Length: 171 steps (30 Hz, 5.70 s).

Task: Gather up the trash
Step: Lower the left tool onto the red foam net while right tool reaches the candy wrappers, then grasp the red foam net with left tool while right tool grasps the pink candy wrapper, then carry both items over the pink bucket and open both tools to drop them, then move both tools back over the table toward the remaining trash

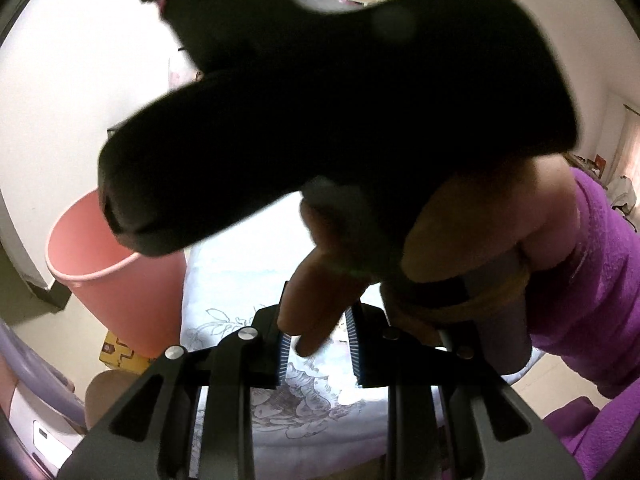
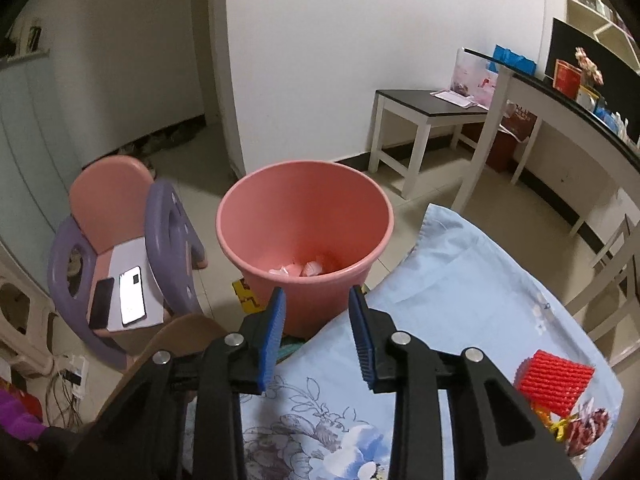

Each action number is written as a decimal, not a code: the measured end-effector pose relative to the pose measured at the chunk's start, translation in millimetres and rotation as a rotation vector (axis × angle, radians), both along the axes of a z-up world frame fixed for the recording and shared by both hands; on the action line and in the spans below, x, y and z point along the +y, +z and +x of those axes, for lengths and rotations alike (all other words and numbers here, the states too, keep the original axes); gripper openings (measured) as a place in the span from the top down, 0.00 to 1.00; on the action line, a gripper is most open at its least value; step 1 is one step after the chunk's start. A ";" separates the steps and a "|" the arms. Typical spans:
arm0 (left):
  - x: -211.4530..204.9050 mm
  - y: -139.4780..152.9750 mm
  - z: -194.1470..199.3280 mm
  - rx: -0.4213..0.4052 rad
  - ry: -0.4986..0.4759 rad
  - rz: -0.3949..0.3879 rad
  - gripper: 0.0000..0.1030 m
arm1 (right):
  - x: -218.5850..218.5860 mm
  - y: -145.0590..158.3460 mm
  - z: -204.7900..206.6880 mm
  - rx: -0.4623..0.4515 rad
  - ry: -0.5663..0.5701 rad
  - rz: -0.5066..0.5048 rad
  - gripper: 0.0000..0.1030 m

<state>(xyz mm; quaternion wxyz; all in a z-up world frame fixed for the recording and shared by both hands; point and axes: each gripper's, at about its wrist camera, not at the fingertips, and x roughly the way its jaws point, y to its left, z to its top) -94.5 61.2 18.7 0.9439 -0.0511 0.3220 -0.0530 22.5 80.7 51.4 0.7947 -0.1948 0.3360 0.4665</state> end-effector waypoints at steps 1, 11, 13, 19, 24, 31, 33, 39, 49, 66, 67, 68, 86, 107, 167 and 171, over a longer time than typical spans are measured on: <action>-0.4 -1.0 2.0 0.010 0.005 0.009 0.76 | -0.8 -0.8 0.8 0.014 0.007 0.003 0.80; -19.6 -12.6 21.3 0.075 -0.017 0.085 0.70 | -20.3 -13.9 16.6 0.045 -0.011 0.022 0.92; -25.9 -12.2 27.8 0.072 -0.044 0.107 0.70 | -39.7 -8.6 27.8 0.031 -0.092 0.075 0.92; -23.9 -5.4 51.3 0.033 -0.078 0.028 0.70 | -128.8 28.2 57.2 -0.129 -0.408 0.231 0.70; -30.3 3.4 81.1 0.008 -0.098 -0.088 0.70 | -202.6 22.2 77.2 -0.144 -0.548 0.196 0.57; -57.4 13.7 119.9 -0.005 -0.142 -0.086 0.70 | -281.3 -17.0 82.0 -0.068 -0.716 0.167 0.57; -67.4 13.9 134.1 -0.005 -0.176 -0.081 0.70 | -296.3 -27.6 83.3 -0.043 -0.752 0.155 0.57; -95.1 7.5 182.9 0.020 -0.203 -0.072 0.70 | -318.7 -44.0 88.6 0.003 -0.803 0.148 0.57; -134.3 -21.7 241.7 0.070 -0.129 0.045 0.70 | -331.9 -53.2 98.0 0.041 -0.844 0.199 0.57; -60.4 -23.7 208.3 0.086 -0.047 -0.111 0.98 | -311.1 -66.0 123.3 0.139 -0.823 0.269 0.57; -56.7 -20.2 203.5 0.081 -0.047 -0.116 0.98 | -311.6 -68.4 125.7 0.151 -0.830 0.275 0.57; -53.3 -16.3 198.7 0.074 -0.046 -0.121 0.98 | -312.2 -69.6 126.7 0.158 -0.835 0.278 0.57; -24.3 12.6 143.1 0.008 -0.058 -0.170 0.98 | -289.7 -65.4 128.8 0.151 -0.853 0.231 0.90; 77.6 58.3 81.1 -0.164 0.148 -0.173 0.98 | -156.0 20.1 92.5 0.077 -0.492 0.347 0.91; 119.9 17.9 67.6 -0.062 0.301 -0.153 0.64 | -96.8 -22.9 39.7 0.100 -0.328 0.236 0.42; 88.7 14.9 79.0 -0.036 0.211 -0.150 0.64 | -141.5 -35.1 39.6 0.108 -0.431 0.200 0.42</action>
